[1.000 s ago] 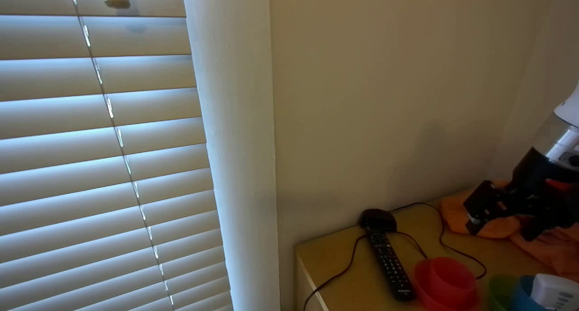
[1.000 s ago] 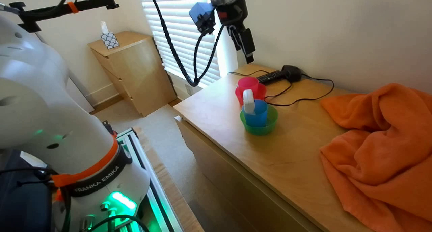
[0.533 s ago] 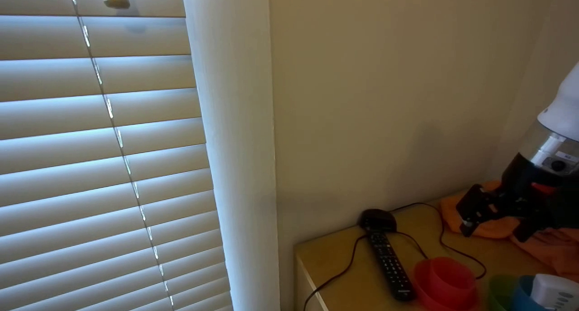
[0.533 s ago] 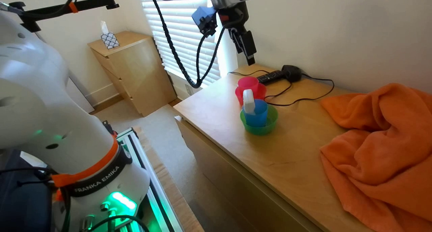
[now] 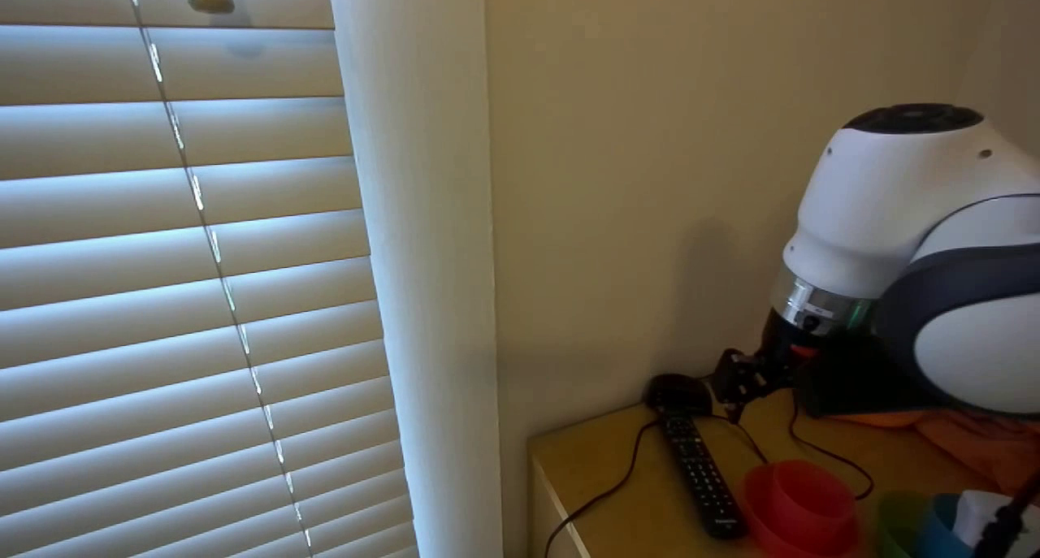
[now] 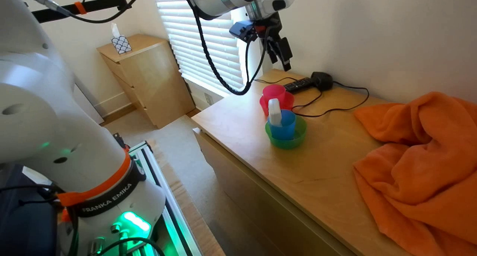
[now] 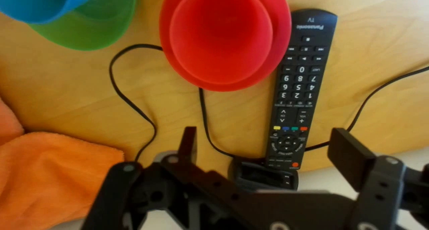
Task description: Put the black remote on the orange cloth
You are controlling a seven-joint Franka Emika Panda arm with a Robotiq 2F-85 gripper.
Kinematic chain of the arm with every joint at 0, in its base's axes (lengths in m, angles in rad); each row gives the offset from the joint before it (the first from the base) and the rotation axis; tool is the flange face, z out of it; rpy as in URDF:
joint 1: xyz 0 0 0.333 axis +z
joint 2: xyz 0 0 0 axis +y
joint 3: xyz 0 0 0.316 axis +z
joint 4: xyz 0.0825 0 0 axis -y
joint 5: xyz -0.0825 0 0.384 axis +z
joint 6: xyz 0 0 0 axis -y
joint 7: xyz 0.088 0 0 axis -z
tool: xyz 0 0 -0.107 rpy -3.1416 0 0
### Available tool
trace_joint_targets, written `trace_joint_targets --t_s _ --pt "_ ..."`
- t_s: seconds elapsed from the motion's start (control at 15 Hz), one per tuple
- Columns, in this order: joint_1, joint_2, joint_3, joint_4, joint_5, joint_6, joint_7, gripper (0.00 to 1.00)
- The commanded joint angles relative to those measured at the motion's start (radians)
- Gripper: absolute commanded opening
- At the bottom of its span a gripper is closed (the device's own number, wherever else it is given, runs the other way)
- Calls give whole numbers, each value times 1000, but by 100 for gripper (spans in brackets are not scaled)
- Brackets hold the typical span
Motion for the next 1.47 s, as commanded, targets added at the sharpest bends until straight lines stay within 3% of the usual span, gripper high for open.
trace_joint_targets --t_s 0.0,0.27,0.67,1.13,1.27,1.4 --pt "63 164 -50 118 111 17 -83 100" --pt "112 279 -105 181 208 56 -95 100" --pt "184 393 -188 263 220 86 -103 100" --pt "239 489 -218 358 221 64 -151 100" --pt "253 506 -228 378 220 60 -162 73" --pt "269 512 -245 388 215 58 -162 58"
